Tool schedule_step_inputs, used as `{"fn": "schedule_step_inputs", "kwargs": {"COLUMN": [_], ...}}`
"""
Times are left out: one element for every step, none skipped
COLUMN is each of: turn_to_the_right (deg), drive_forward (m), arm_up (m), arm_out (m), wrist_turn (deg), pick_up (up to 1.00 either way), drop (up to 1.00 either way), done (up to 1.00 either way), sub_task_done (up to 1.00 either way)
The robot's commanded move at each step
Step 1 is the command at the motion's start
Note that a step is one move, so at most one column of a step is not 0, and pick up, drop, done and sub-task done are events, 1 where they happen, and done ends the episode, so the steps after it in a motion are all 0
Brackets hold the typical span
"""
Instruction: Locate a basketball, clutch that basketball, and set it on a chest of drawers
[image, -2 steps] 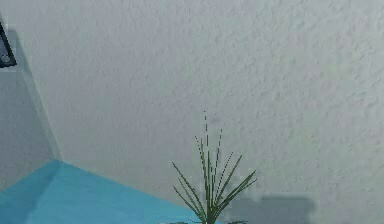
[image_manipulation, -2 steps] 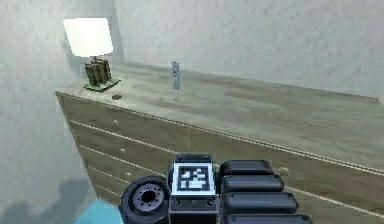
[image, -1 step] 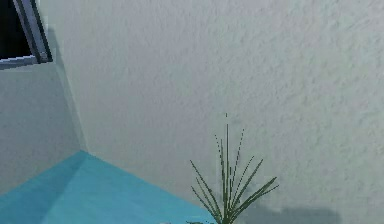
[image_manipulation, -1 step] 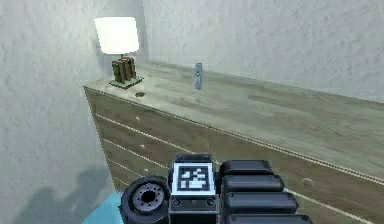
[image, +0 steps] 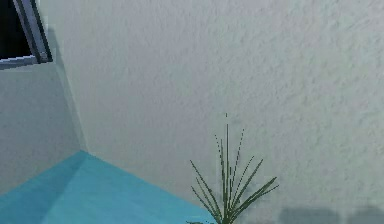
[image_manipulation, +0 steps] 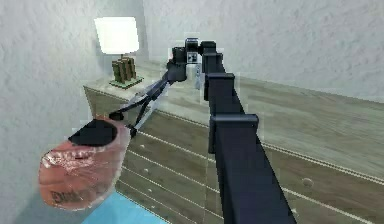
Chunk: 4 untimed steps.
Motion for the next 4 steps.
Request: {"fn": "schedule_step_inputs", "kwargs": {"turn_to_the_right": [0.0, 0.0, 0.0, 0.0], "drive_forward": [0.00, 0.00, 0.00, 0.00], "arm_up": [0.00, 0.00, 0.00, 0.00], "arm_out": [0.00, 0.00, 0.00, 0.00], "wrist_turn": [45.0, 45.0, 45.0, 39.0], "pick_up": [0.00, 0.00, 0.00, 0.00], "drop": [0.00, 0.00, 0.00, 0.00], "done": [0.00, 0.00, 0.00, 0.00], "sub_task_done": [0.00, 0.00, 0.00, 0.00]}}
